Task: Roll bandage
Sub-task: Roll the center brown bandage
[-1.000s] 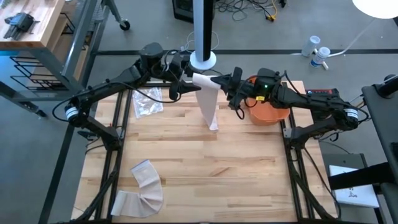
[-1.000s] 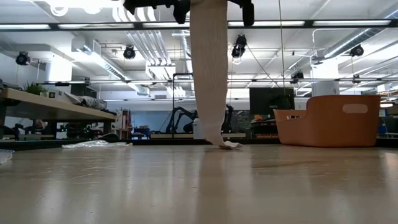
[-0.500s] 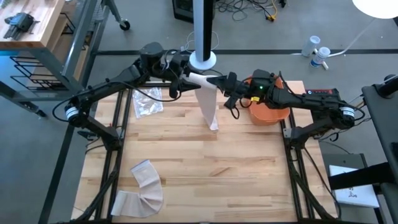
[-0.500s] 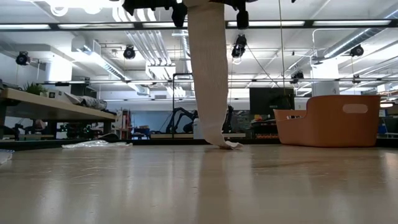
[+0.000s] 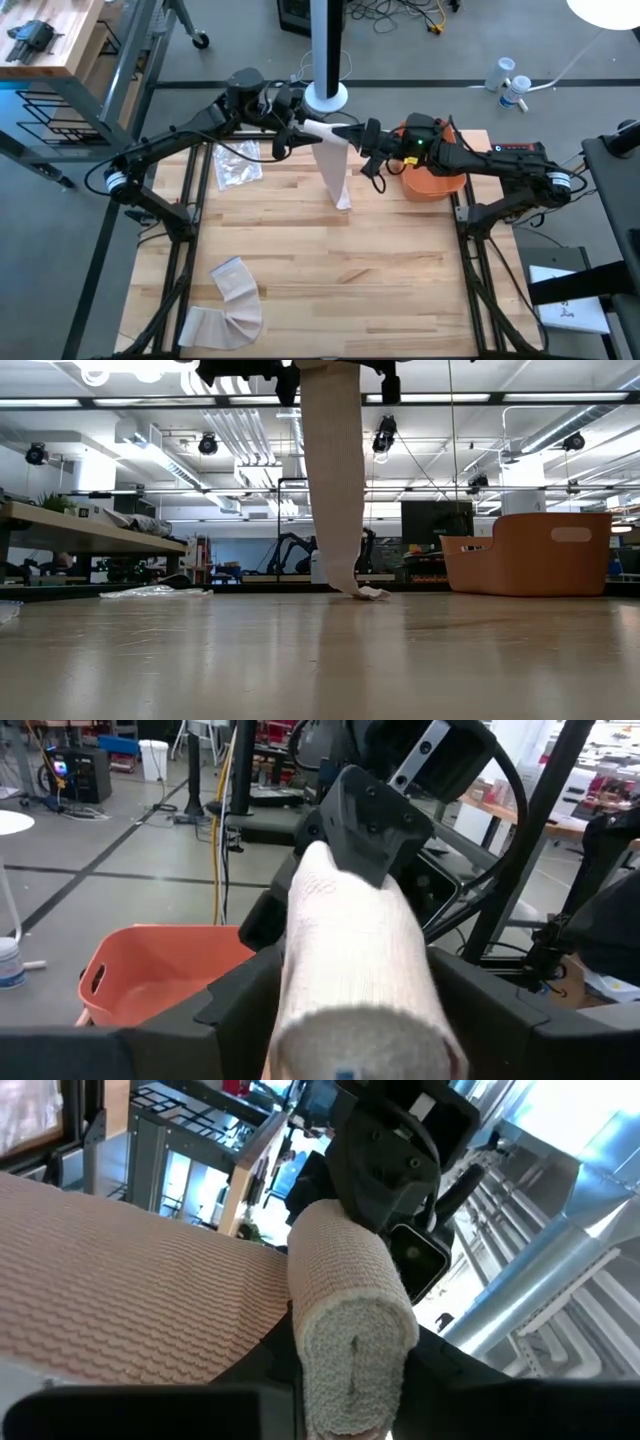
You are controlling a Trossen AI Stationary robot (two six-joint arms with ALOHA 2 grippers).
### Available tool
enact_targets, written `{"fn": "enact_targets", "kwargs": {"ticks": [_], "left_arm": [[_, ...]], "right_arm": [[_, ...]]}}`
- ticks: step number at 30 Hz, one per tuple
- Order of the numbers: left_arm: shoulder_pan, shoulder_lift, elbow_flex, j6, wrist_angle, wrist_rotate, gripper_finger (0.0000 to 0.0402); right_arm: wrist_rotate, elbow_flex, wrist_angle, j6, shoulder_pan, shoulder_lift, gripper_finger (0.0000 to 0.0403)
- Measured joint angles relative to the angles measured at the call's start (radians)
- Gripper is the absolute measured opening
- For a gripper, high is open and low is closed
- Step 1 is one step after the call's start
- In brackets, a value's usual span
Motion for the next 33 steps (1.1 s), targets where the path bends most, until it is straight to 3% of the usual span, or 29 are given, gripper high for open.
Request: {"fn": "enact_targets", "kwargs": {"ticks": [19,27,33], "left_arm": [[-0.001,0.000,0.000,0.012,-0.026,0.000,0.0231],[0.001,0.000,0.000,0.024,0.033,0.000,0.0270],[-0.015,0.000,0.000,0.125,0.064,0.000,0.0301]], "right_arm": [[-0.001,0.000,-0.045,-0.020,0.000,-0.013,0.0082],[-0.005,0.000,-0.044,-0.011,0.004,-0.013,0.0081],[0.031,0.000,-0.043,0.022,0.004,-0.013,0.0078]]}}
